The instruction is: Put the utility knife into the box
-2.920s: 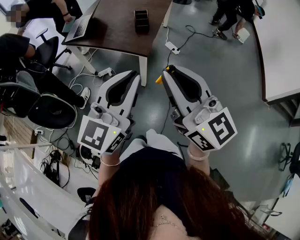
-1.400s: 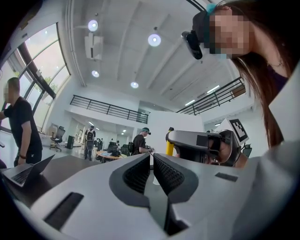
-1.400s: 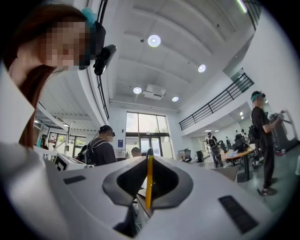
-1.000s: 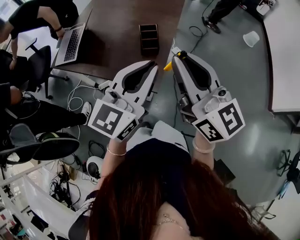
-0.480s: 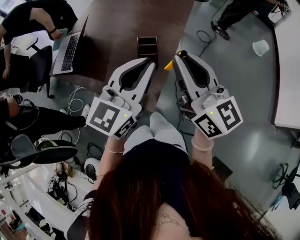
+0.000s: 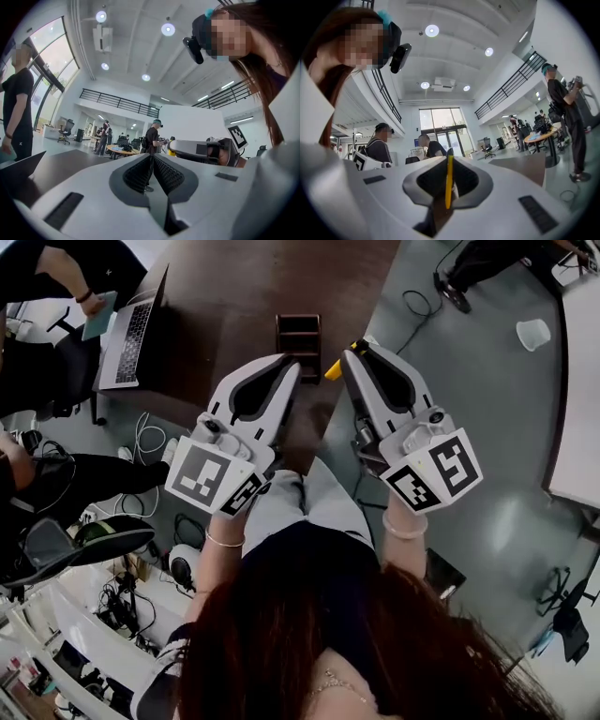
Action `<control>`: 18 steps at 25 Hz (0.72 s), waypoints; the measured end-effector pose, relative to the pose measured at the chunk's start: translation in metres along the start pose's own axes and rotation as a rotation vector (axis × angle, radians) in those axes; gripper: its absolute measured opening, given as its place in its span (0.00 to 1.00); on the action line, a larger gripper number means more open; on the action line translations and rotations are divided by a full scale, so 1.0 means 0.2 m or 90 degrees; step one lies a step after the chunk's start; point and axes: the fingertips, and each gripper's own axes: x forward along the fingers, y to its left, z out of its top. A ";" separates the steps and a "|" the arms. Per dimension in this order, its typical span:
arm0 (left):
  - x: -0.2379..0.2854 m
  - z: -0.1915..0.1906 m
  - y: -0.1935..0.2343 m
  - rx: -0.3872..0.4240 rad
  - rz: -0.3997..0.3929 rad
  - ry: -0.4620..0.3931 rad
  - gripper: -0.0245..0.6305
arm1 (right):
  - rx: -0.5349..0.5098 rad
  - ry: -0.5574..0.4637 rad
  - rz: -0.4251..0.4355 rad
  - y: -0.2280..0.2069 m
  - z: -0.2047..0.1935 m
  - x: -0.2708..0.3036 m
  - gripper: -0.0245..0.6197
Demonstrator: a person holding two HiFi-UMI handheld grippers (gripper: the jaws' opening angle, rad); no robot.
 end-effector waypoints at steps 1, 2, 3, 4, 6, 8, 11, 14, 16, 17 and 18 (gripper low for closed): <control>0.01 -0.02 0.02 -0.003 0.002 0.003 0.08 | 0.003 0.002 0.001 -0.02 -0.02 0.02 0.11; 0.02 -0.04 0.04 -0.005 0.004 0.006 0.08 | 0.004 0.004 0.000 -0.03 -0.03 0.04 0.11; 0.03 -0.06 0.05 -0.003 0.005 0.010 0.08 | 0.006 0.006 -0.002 -0.05 -0.05 0.06 0.11; 0.04 -0.09 0.07 0.002 0.005 0.015 0.08 | 0.007 0.008 -0.004 -0.07 -0.08 0.08 0.11; 0.05 -0.16 0.12 0.005 0.008 0.026 0.08 | 0.011 0.012 -0.008 -0.10 -0.14 0.12 0.11; 0.05 -0.24 0.17 -0.008 0.012 0.031 0.08 | 0.016 0.018 -0.013 -0.13 -0.23 0.16 0.11; 0.05 -0.37 0.23 -0.032 0.021 0.041 0.08 | 0.023 0.033 -0.027 -0.19 -0.38 0.20 0.11; 0.07 -0.47 0.27 -0.045 0.028 0.049 0.08 | 0.022 0.050 -0.051 -0.26 -0.53 0.22 0.11; 0.09 -0.53 0.30 -0.051 0.033 0.049 0.08 | 0.016 0.062 -0.068 -0.31 -0.62 0.22 0.11; 0.10 -0.56 0.31 -0.054 0.035 0.050 0.08 | 0.015 0.068 -0.075 -0.32 -0.67 0.23 0.11; 0.11 -0.60 0.33 -0.057 0.037 0.053 0.08 | 0.015 0.074 -0.080 -0.34 -0.72 0.23 0.11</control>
